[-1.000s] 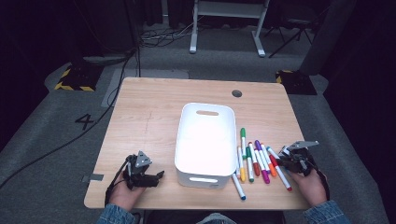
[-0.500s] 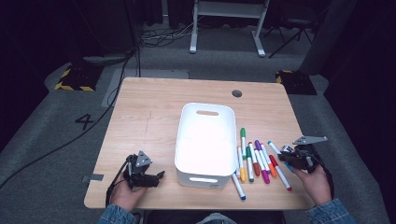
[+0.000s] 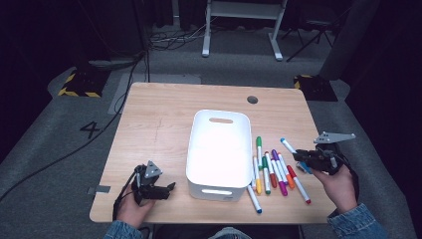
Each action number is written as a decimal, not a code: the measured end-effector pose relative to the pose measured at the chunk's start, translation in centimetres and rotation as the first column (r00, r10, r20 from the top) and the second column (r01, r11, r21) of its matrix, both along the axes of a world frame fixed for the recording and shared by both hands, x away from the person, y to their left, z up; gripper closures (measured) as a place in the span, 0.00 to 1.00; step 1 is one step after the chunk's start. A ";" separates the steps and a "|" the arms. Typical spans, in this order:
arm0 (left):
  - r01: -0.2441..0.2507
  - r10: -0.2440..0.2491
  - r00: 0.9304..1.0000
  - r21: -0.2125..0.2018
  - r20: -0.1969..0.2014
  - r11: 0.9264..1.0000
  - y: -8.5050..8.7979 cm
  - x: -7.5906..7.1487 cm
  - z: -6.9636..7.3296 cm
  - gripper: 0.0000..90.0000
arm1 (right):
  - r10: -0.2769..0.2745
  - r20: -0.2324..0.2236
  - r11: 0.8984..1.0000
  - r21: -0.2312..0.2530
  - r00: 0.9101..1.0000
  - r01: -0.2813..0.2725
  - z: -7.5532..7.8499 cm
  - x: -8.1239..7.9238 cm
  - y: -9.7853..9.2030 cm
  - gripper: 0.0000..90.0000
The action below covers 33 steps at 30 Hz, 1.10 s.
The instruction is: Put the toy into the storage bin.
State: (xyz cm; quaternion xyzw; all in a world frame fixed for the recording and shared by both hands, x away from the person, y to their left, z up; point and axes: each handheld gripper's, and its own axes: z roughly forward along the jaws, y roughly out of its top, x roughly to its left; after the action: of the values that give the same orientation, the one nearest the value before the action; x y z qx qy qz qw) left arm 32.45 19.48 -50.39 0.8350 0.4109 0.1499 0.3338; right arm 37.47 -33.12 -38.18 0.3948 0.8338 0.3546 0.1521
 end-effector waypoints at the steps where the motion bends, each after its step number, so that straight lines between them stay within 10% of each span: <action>1: 0.000 0.000 1.000 0.000 0.000 1.000 0.0 0.0 0.0 0.17 | 0.013 0.004 1.000 0.007 1.000 -0.013 0.3 0.0 0.2 0.86; 19: 0.004 -0.004 1.000 -0.003 -0.001 1.000 0.0 0.2 0.0 0.17 | 0.211 0.072 0.973 0.078 0.975 -0.217 5.7 -1.3 7.7 0.86; 33: 0.004 -0.004 1.000 -0.002 -0.001 1.000 0.0 0.2 0.0 0.17 | 0.320 0.071 0.940 0.100 0.945 -0.325 6.2 -1.6 12.6 0.86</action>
State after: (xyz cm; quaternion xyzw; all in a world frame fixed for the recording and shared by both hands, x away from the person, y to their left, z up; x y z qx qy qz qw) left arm 32.68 19.44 -50.41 0.8355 0.4095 0.1484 0.3350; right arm 35.92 -20.56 -31.99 0.2511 0.8619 0.4307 0.0921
